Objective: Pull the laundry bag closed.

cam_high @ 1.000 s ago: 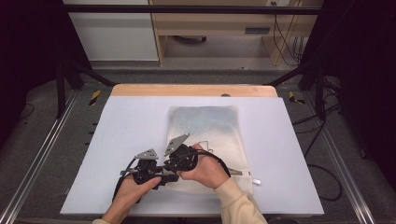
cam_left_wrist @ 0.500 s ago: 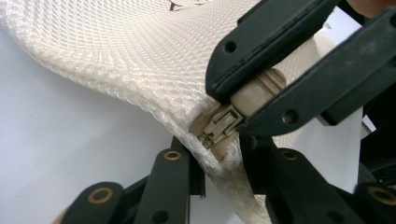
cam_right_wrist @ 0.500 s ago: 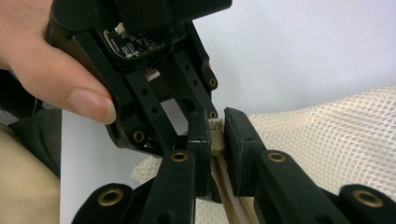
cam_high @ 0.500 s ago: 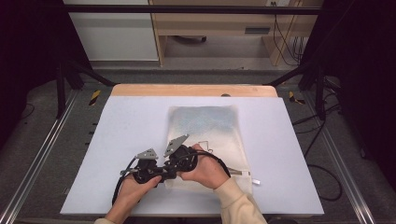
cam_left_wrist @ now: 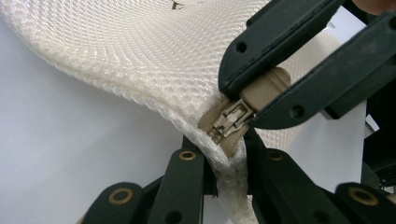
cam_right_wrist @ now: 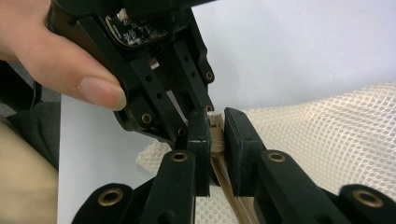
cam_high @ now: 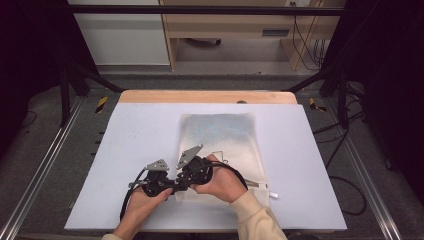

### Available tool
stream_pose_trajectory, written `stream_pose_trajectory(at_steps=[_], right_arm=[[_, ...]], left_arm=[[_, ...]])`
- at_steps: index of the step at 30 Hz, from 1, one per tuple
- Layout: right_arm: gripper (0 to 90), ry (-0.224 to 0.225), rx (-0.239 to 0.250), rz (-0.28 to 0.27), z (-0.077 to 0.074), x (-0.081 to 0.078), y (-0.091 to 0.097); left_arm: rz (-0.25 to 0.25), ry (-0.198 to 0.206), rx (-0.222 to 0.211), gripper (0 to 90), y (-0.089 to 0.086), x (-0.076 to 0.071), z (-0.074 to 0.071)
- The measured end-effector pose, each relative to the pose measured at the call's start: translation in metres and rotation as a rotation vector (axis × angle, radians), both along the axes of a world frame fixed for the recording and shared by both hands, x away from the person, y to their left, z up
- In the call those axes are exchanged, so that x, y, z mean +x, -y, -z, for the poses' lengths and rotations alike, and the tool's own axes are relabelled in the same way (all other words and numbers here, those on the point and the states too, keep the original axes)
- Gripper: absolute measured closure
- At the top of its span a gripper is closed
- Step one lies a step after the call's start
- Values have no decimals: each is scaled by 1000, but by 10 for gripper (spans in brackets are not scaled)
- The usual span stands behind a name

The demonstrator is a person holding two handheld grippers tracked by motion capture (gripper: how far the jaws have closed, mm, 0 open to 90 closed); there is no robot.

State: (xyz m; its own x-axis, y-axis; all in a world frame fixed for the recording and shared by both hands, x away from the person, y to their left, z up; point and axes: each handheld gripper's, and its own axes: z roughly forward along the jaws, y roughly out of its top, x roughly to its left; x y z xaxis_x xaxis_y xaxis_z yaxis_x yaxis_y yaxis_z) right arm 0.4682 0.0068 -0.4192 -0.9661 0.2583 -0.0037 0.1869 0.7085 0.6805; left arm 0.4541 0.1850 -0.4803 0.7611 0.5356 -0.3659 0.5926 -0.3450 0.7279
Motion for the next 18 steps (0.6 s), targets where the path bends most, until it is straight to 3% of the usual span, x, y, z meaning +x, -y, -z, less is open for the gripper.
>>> stream_pose_trajectory(at_steps=[18], right_arm=[[820, 6, -53, -4, 2, 1, 5]], left_arm=[[-12, 7, 3, 846, -3, 0, -3]])
